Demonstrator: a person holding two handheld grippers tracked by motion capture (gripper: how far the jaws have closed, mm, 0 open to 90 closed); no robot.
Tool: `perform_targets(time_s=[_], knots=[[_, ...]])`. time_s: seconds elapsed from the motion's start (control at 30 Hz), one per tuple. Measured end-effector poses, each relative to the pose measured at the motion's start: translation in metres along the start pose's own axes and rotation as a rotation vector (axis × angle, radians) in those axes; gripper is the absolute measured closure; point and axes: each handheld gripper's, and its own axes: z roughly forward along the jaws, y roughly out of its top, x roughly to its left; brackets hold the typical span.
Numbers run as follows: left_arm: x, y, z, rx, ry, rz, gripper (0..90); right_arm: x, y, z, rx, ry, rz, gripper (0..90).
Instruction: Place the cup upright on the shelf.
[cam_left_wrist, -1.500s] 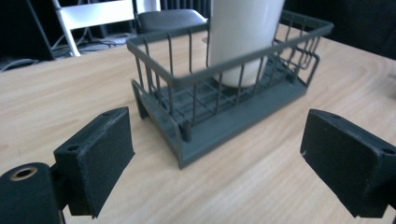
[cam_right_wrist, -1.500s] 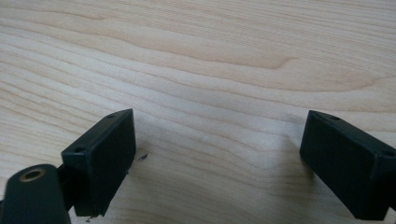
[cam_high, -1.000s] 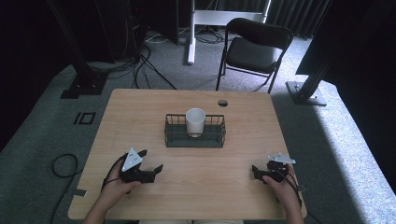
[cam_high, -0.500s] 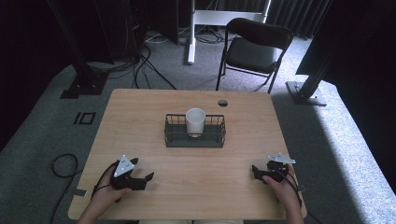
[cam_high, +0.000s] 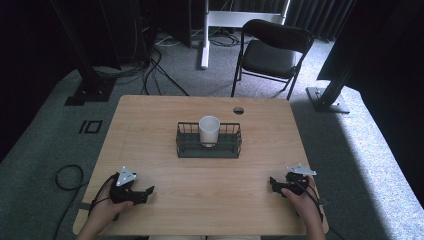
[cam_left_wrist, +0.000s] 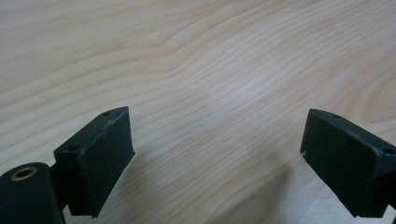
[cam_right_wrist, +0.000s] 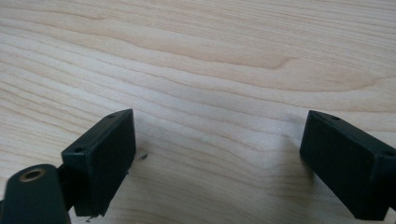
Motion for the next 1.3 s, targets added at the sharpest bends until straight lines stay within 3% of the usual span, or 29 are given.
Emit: perform_targets(time_s=[0.1, 0.13, 0.47, 0.6, 0.67, 1.3], knots=[[0.003, -0.001, -0.001, 0.015, 0.025, -0.008, 9.9, 0.000, 0.000, 0.000, 0.000, 0.000, 0.000, 10.2], [0.005, -0.002, -0.001, 0.043, 0.046, -0.032, 9.9, 0.000, 0.000, 0.000, 0.000, 0.000, 0.000, 10.2], [0.016, -0.005, -0.004, 0.053, 0.175, -0.120, 9.8, 0.000, 0.000, 0.000, 0.000, 0.000, 0.000, 10.2], [0.022, -0.007, -0.005, 0.046, 0.297, -0.247, 9.8, 0.000, 0.000, 0.000, 0.000, 0.000, 0.000, 10.2], [0.023, -0.007, -0.006, 0.044, 0.321, -0.272, 9.8, 0.000, 0.000, 0.000, 0.000, 0.000, 0.000, 10.2], [0.022, -0.005, -0.004, 0.042, 0.346, -0.298, 9.8, 0.000, 0.000, 0.000, 0.001, 0.000, 0.000, 10.2]])
